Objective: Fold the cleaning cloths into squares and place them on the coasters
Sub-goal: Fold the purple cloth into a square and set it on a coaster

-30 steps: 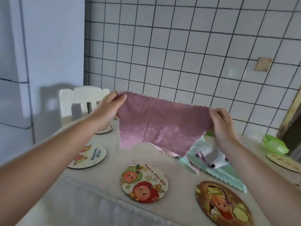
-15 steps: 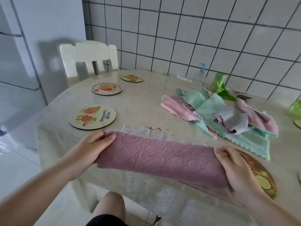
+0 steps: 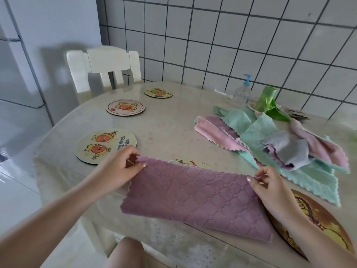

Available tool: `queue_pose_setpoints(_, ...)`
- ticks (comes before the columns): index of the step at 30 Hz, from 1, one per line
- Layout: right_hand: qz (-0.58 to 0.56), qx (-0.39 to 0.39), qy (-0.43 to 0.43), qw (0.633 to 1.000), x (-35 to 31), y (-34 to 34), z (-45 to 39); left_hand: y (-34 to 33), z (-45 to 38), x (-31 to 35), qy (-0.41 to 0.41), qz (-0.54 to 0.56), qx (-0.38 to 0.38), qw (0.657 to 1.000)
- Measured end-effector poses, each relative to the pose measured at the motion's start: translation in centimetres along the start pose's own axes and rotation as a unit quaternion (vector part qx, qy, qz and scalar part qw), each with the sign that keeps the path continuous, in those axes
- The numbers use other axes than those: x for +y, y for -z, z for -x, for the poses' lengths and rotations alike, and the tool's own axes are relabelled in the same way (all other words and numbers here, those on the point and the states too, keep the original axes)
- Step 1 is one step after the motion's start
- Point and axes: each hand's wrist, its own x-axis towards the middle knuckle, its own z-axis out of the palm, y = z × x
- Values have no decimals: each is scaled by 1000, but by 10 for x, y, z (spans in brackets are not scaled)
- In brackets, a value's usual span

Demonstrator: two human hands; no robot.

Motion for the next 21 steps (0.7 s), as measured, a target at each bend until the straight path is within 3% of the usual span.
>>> queue_pose_setpoints(21,91,-24,-16,995,3,1,-25,-16,-33,5,49,-91,-52,993)
